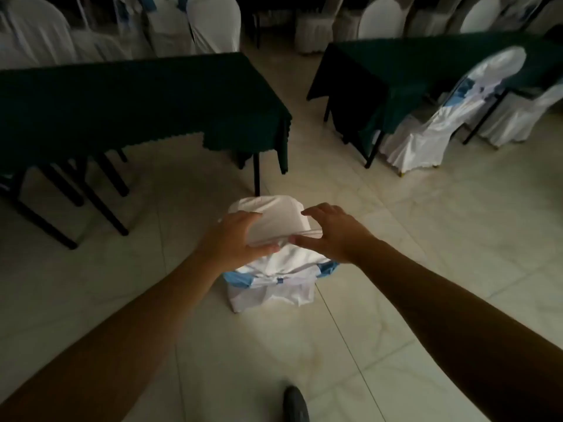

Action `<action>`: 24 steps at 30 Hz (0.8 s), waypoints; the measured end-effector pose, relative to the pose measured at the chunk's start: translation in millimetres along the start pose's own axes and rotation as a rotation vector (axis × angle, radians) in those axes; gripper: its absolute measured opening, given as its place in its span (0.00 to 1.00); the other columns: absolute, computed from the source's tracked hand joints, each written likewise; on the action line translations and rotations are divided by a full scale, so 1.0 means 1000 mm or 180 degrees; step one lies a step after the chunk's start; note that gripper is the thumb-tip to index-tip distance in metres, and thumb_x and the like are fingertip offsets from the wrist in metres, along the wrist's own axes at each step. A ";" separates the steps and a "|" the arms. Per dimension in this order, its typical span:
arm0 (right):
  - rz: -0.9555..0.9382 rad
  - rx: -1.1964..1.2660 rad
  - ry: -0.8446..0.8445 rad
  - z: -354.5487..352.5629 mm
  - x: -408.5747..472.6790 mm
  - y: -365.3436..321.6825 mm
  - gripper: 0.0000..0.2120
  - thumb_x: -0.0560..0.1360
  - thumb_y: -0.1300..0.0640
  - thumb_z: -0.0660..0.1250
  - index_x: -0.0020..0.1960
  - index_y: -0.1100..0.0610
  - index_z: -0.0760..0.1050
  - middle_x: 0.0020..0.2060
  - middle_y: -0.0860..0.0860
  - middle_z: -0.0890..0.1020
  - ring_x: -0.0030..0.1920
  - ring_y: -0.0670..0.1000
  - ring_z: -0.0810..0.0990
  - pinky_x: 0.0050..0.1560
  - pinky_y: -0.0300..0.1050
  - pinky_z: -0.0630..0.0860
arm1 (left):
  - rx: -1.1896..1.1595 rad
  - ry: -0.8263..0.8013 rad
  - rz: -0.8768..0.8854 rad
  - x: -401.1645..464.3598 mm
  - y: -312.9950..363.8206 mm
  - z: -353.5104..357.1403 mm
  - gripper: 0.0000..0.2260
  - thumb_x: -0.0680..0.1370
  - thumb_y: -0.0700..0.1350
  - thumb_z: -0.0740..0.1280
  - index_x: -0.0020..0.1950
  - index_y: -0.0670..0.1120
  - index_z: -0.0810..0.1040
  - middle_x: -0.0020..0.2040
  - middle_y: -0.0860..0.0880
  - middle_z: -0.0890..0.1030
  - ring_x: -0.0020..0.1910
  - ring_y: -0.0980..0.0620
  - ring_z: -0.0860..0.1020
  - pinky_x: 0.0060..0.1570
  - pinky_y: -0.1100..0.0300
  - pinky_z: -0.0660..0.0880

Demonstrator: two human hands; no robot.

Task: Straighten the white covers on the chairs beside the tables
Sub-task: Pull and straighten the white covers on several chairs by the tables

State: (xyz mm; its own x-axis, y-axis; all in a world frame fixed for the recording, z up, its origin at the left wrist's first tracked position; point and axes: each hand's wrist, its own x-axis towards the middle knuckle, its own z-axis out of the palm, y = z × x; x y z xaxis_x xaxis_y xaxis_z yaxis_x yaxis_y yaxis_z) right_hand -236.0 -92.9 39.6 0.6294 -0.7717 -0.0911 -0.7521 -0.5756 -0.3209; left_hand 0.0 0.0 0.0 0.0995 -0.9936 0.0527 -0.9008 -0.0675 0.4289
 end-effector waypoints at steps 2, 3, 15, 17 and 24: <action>0.0045 -0.0038 -0.0120 0.010 -0.002 0.007 0.43 0.65 0.19 0.53 0.70 0.45 0.66 0.67 0.49 0.73 0.63 0.54 0.71 0.59 0.56 0.72 | 0.0103 -0.0400 -0.0134 0.002 0.001 0.010 0.43 0.62 0.81 0.58 0.70 0.57 0.66 0.69 0.53 0.71 0.63 0.49 0.73 0.54 0.54 0.72; 0.0037 -0.0043 -0.0150 0.018 -0.004 0.012 0.41 0.66 0.20 0.54 0.70 0.45 0.67 0.66 0.49 0.74 0.63 0.53 0.72 0.58 0.55 0.72 | 0.0158 -0.0532 -0.0186 0.000 0.000 0.017 0.44 0.60 0.81 0.59 0.68 0.56 0.67 0.68 0.53 0.72 0.62 0.49 0.73 0.55 0.52 0.73; -0.0090 -0.0625 0.0245 0.064 0.016 0.059 0.24 0.65 0.49 0.78 0.56 0.53 0.73 0.47 0.51 0.78 0.47 0.55 0.76 0.49 0.50 0.73 | 0.0434 -0.0484 -0.0082 0.008 -0.019 0.059 0.21 0.66 0.53 0.76 0.54 0.49 0.72 0.51 0.49 0.77 0.47 0.45 0.77 0.41 0.54 0.73; -0.0040 -0.0703 0.0198 0.066 0.020 0.065 0.24 0.63 0.51 0.79 0.54 0.54 0.73 0.45 0.52 0.78 0.44 0.55 0.76 0.47 0.49 0.74 | 0.0434 -0.0406 -0.0097 0.013 -0.021 0.063 0.17 0.68 0.49 0.73 0.53 0.48 0.73 0.49 0.48 0.77 0.46 0.44 0.78 0.40 0.54 0.73; -0.0011 -0.0979 0.0076 0.068 0.032 0.080 0.22 0.63 0.55 0.78 0.52 0.54 0.71 0.42 0.52 0.79 0.42 0.55 0.76 0.41 0.49 0.75 | 0.0474 -0.0275 -0.0207 0.023 -0.020 0.071 0.15 0.68 0.48 0.72 0.52 0.49 0.76 0.47 0.48 0.80 0.44 0.43 0.80 0.39 0.56 0.73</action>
State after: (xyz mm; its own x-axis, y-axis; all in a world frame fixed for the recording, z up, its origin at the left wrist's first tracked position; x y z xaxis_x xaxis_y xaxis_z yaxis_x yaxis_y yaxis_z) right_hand -262.9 -144.7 -53.2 0.6301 -0.7736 -0.0672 -0.7761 -0.6303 -0.0205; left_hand -9.7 -28.2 -71.4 0.1286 -0.9904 -0.0513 -0.9470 -0.1380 0.2902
